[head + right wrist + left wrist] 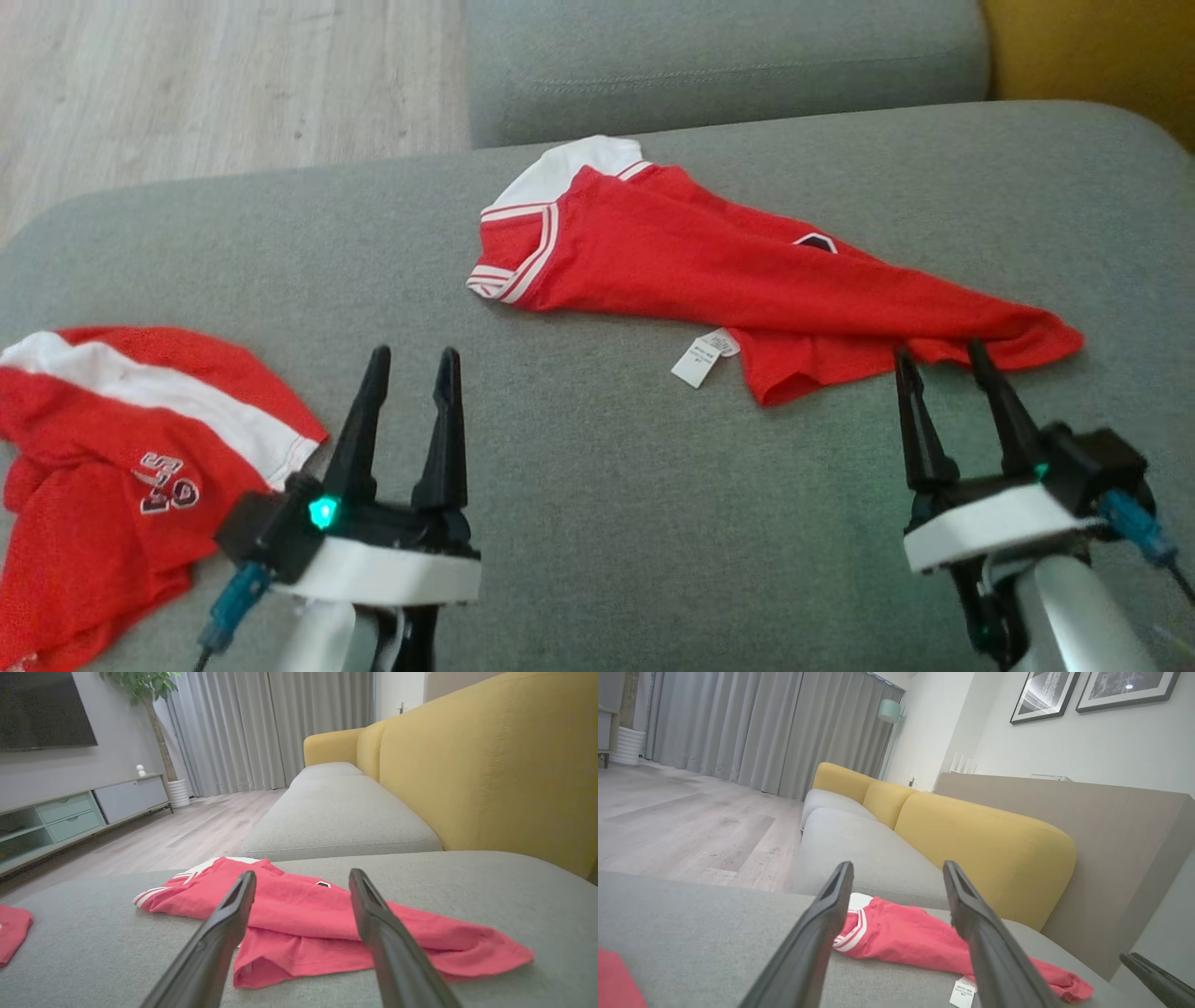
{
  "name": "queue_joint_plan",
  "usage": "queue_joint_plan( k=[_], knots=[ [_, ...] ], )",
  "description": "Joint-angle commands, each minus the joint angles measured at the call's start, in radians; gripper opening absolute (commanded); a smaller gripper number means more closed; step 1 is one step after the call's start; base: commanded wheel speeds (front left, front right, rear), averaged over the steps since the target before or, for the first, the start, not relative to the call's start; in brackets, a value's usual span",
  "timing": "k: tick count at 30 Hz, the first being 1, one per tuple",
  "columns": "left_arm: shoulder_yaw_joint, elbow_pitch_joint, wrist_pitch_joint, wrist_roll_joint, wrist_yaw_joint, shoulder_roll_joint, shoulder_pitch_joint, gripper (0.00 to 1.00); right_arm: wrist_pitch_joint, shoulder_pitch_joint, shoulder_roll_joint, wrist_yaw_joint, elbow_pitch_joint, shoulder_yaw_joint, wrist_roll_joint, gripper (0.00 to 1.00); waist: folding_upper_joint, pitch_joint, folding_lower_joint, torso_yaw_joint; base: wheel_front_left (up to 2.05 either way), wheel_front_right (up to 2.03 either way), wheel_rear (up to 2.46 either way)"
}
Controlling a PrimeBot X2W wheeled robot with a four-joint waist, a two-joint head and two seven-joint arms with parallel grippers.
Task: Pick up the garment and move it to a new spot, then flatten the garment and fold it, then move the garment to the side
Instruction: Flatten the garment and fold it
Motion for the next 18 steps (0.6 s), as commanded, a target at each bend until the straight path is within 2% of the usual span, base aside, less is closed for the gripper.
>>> queue_joint_plan(
  k=[1, 11, 18],
  knots=[
    [0.035, -0.017, -0.005, 0.011, -0.004, 0.002, 0.003, 1.0, -0.011, -0.009, 0.019, -0.001, -0.05, 0.003, -0.011, 1.0, 0.0, -0.013, 0.0002, -0.013, 0.0, 0.0, 0.0],
    [0.025, 0.011, -0.005, 0.018, -0.006, 0.002, 0.035, 1.0, -0.011, 0.038, 0.048, -0.001, -0.084, -0.002, -0.046, 1.0, 0.0, -0.014, 0.0002, -0.013, 0.0, 0.0, 0.0],
    [0.006, 0.005, -0.005, 0.014, -0.007, 0.002, 0.007, 1.0, -0.011, -0.004, 0.031, -0.001, -0.089, -0.002, -0.051, 1.0, 0.0, 0.031, 0.0002, 0.018, 0.0, 0.0, 0.0]
  ],
)
